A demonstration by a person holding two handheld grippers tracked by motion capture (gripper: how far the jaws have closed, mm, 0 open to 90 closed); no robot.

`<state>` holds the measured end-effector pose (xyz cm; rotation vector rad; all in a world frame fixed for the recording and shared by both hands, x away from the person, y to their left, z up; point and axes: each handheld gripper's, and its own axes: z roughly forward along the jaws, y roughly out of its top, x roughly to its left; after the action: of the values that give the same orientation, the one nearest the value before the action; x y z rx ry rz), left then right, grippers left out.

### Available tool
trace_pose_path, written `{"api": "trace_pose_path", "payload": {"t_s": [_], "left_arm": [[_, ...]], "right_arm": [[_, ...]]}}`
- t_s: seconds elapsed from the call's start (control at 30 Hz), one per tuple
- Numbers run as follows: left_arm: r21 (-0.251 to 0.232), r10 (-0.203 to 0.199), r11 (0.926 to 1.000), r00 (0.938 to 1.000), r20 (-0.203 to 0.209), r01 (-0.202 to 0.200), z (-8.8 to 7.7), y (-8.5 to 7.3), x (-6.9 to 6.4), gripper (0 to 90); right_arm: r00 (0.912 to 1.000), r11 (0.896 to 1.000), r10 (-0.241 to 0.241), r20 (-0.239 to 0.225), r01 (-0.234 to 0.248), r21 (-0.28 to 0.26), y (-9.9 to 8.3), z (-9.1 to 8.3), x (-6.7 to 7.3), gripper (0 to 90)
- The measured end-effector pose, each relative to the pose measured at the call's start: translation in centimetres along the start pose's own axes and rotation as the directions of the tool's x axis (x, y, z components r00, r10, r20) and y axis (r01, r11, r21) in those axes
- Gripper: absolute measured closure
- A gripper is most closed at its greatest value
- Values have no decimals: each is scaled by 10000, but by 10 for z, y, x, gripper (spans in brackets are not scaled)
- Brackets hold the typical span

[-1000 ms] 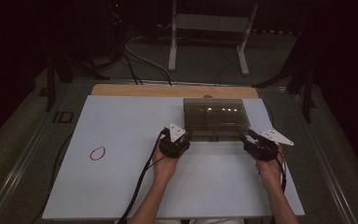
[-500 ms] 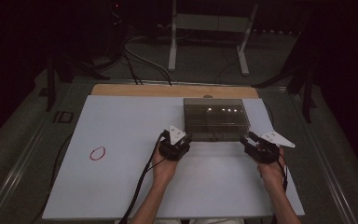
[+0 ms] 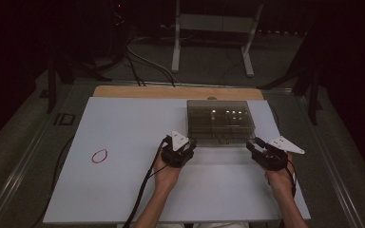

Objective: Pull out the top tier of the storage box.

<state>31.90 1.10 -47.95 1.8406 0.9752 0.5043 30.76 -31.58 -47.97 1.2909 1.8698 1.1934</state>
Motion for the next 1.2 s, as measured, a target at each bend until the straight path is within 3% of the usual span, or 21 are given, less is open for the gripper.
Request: {"api": "trace_pose_path", "payload": {"t_s": [0.73,1.2], "left_arm": [[100,16,9999,9993,384,-20,-17,-4,-10,718],[175,21,9998,9984,568,-31,-20,-8,-12,720]], "right_arm": [[9995,9999,157,-256,-156,31,-6,-21,3,559],[9992,9998,144,-378,-139,156,-10,-24,3,553]]}}
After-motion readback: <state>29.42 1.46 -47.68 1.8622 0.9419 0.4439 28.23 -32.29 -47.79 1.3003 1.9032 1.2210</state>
